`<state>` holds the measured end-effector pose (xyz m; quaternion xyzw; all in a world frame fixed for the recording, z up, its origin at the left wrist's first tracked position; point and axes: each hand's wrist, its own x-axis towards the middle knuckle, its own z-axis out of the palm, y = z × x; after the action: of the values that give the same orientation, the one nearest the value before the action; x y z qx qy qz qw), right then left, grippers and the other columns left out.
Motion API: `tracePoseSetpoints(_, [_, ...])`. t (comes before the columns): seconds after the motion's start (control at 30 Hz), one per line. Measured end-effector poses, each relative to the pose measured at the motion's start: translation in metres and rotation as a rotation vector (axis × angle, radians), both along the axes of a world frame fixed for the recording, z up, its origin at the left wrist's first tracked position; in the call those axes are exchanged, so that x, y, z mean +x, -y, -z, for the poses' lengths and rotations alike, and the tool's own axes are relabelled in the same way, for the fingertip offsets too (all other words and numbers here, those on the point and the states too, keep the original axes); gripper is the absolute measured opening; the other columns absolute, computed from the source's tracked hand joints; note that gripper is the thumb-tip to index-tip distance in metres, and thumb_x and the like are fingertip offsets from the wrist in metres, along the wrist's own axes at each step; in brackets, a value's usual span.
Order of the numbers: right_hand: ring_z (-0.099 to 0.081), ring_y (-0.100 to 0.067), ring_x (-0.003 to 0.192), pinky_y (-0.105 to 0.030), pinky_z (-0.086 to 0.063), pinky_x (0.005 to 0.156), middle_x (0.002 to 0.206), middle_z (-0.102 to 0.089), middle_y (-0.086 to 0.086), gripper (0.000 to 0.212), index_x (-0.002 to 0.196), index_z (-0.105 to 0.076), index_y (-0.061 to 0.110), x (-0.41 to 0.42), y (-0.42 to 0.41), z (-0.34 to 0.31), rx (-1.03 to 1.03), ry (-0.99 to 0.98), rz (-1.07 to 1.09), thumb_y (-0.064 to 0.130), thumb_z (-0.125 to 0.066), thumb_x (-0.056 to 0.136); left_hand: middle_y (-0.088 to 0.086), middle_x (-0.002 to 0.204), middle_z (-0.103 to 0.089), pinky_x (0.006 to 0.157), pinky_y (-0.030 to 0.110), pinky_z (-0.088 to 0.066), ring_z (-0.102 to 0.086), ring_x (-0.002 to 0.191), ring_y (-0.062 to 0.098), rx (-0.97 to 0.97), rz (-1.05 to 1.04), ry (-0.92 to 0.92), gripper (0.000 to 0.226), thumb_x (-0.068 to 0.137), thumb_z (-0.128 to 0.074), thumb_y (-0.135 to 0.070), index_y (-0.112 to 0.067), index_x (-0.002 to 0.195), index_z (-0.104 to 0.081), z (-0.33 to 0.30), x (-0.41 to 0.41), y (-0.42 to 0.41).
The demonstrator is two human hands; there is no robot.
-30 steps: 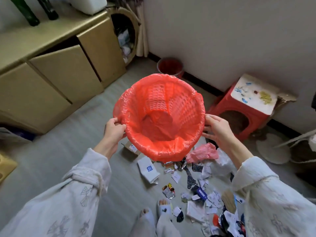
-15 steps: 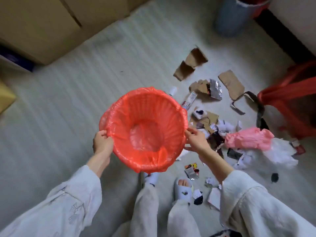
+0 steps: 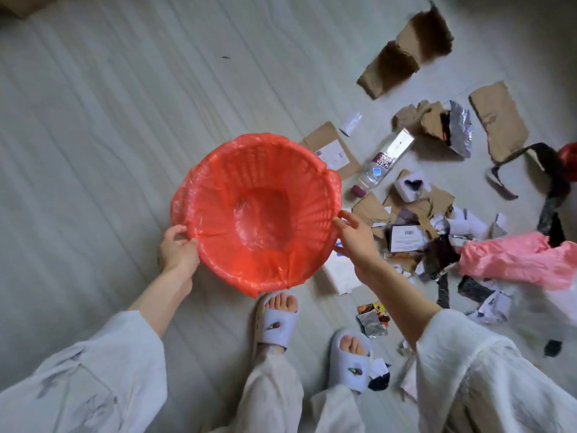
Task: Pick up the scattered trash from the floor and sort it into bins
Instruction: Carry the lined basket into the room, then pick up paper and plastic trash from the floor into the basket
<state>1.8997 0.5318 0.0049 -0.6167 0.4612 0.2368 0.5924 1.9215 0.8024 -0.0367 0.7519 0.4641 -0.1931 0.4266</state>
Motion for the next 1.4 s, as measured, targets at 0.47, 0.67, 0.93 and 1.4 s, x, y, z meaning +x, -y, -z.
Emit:
tracePoseSetpoints(0.47, [-0.048, -0.014, 0.119, -0.038, -0.041, 0.104, 0.138, -0.046, 0.000, 0.045, 0.139, -0.038, 0.016, -0.008, 0.003, -0.028, -0.056, 0.036, -0.104, 0.024, -0.047, 0.096, 0.011, 0.127, -0.053, 0.095, 0.025, -0.035, -0.051, 0.112, 0.022, -0.086, 0.464, -0.032, 0.041, 0.092, -0.045, -0.003, -0.011, 0.132, -0.046, -0.049, 0.015, 0.046])
tracePoseSetpoints(0.67, [-0.058, -0.020, 0.100, -0.038, -0.047, 0.093, 0.116, -0.060, -0.009, 0.034, 0.127, -0.050, 0.010, -0.034, 0.035, -0.099, -0.067, -0.018, 0.069, 0.019, -0.043, 0.096, 0.012, 0.098, -0.060, 0.061, 0.002, -0.038, -0.052, 0.088, 0.017, -0.162, 0.727, 0.053, 0.027, 0.092, -0.046, -0.002, -0.002, 0.118, -0.055, -0.121, 0.019, 0.116])
tracePoseSetpoints(0.93, [-0.056, -0.019, 0.086, -0.033, -0.049, 0.075, 0.102, -0.060, -0.011, 0.029, 0.124, -0.049, 0.006, -0.119, 0.106, -0.181, -0.088, -0.002, 0.294, 0.016, -0.039, 0.099, 0.014, 0.100, -0.068, 0.084, 0.031, -0.048, -0.063, 0.089, 0.030, -0.249, 1.169, 0.065, 0.024, 0.090, -0.047, -0.003, -0.009, 0.105, -0.064, -0.202, -0.019, 0.236])
tracePoseSetpoints(1.4, [-0.060, -0.026, 0.096, -0.047, -0.049, 0.090, 0.100, -0.063, -0.007, 0.030, 0.122, -0.053, 0.015, -0.281, 0.207, -0.095, -0.251, -0.008, 0.352, 0.021, -0.045, 0.093, 0.007, 0.122, -0.060, 0.091, 0.025, -0.039, -0.055, 0.109, 0.020, -0.089, 1.795, 0.085, 0.032, 0.094, -0.042, -0.010, -0.011, 0.123, -0.056, -0.153, -0.152, 0.367])
